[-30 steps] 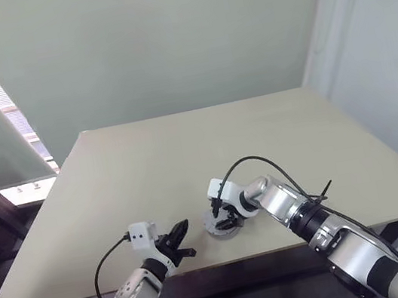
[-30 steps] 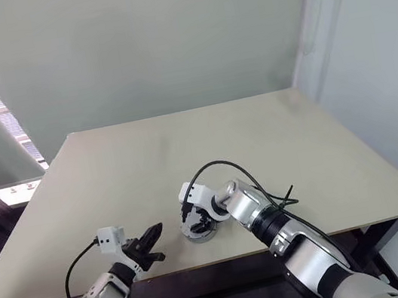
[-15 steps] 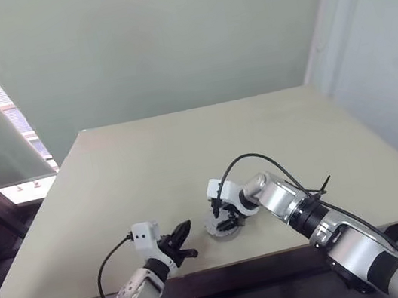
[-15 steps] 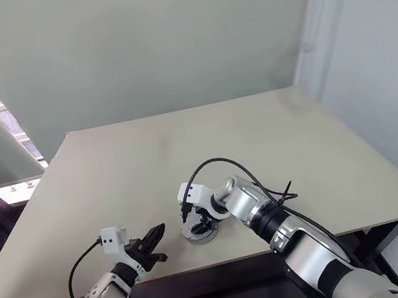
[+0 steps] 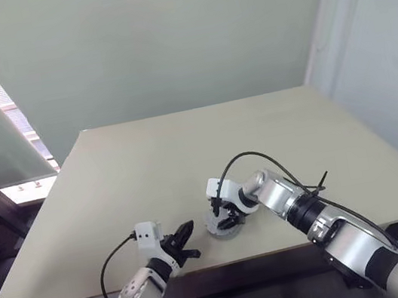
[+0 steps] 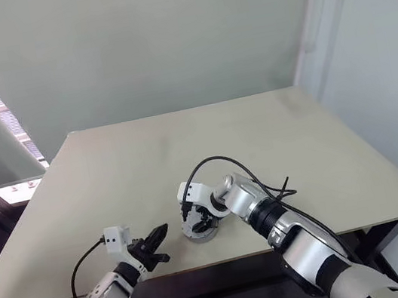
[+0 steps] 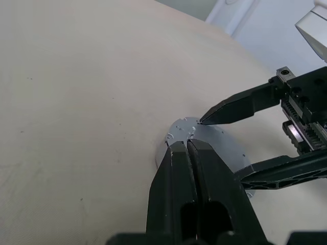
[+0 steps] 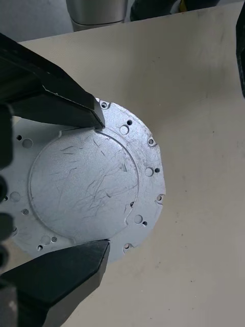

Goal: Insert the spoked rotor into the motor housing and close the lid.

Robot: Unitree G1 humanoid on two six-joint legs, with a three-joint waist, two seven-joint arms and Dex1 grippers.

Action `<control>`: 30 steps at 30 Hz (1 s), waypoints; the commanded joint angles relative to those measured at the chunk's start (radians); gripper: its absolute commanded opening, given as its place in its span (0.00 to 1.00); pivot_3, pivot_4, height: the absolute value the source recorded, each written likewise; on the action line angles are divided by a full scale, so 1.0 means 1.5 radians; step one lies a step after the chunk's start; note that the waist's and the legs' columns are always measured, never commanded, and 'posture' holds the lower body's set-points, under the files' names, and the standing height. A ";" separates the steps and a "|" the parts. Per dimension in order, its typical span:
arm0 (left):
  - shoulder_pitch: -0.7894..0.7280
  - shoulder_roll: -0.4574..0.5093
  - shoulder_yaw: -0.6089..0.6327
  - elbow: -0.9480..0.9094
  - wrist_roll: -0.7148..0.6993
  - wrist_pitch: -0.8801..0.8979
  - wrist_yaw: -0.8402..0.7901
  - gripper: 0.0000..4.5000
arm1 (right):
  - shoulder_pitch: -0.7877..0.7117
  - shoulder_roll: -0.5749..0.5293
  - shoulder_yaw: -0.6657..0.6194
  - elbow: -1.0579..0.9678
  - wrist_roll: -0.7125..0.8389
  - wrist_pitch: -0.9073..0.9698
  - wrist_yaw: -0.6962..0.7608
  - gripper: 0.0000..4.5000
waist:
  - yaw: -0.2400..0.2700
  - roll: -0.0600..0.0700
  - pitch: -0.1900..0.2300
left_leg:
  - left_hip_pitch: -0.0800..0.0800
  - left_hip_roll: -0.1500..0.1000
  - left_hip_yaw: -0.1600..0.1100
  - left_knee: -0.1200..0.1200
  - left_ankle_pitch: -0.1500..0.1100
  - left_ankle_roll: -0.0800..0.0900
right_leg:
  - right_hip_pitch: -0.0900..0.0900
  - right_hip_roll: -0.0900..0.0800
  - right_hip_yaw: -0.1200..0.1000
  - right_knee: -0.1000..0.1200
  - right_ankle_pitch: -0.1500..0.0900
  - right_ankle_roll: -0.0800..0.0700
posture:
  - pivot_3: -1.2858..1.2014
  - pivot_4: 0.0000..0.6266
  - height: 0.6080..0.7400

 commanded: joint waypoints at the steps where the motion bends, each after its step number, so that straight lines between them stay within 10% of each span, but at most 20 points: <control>1: -0.015 0.004 0.000 -0.013 -0.002 -0.006 -0.007 0.00 | 0.014 -0.013 0.028 0.059 -0.047 0.009 -0.025 0.72 | 0.000 0.000 0.000 | 0.000 0.000 0.000 0.000 0.000 0.000 | 0.000 0.000 0.000 0.000 0.000 0.000 | 0.52 0.00 1.00; 30: -0.100 0.001 -0.090 0.130 0.137 -0.030 0.017 0.00 | 0.026 -0.006 0.031 0.060 -0.056 0.015 -0.026 0.72 | 0.000 0.001 -0.001 | -0.004 0.000 0.000 0.000 0.000 0.000 | -0.006 0.001 0.000 0.002 0.000 0.000 | 0.52 0.00 1.00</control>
